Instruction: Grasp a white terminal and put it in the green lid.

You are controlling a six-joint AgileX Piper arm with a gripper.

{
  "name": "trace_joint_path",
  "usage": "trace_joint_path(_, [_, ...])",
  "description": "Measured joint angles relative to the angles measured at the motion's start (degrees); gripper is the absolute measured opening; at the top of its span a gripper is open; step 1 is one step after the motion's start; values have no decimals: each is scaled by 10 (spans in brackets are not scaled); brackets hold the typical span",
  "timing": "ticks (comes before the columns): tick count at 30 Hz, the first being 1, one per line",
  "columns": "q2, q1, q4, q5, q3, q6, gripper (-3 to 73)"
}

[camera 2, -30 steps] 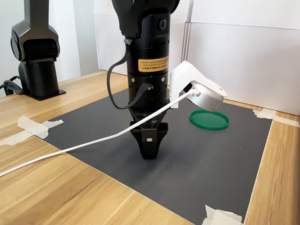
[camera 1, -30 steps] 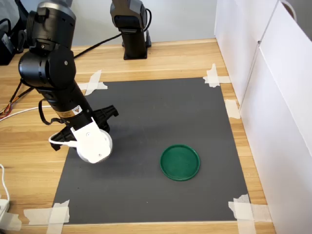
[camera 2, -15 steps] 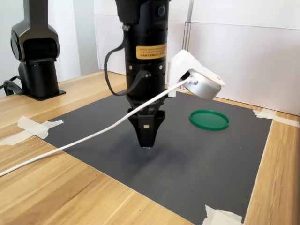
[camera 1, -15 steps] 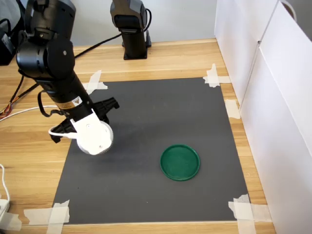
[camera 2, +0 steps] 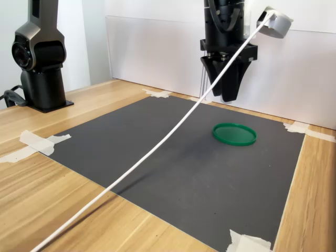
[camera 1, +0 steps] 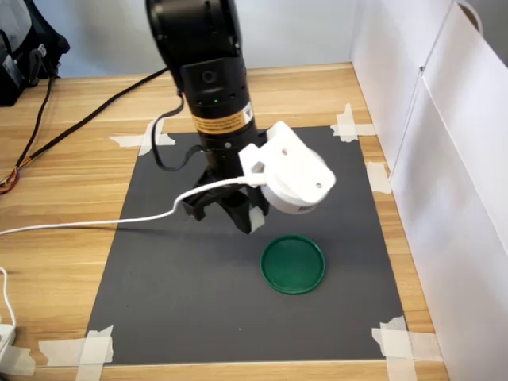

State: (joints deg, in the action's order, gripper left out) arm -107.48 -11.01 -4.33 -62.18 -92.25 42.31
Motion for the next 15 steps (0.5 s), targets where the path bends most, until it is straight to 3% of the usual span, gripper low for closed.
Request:
trace_joint_path(7, [-54,-55,14,4,-32,-27,317])
trace_joint_path(15, [-93,-62,33,24,-38,-41,317])
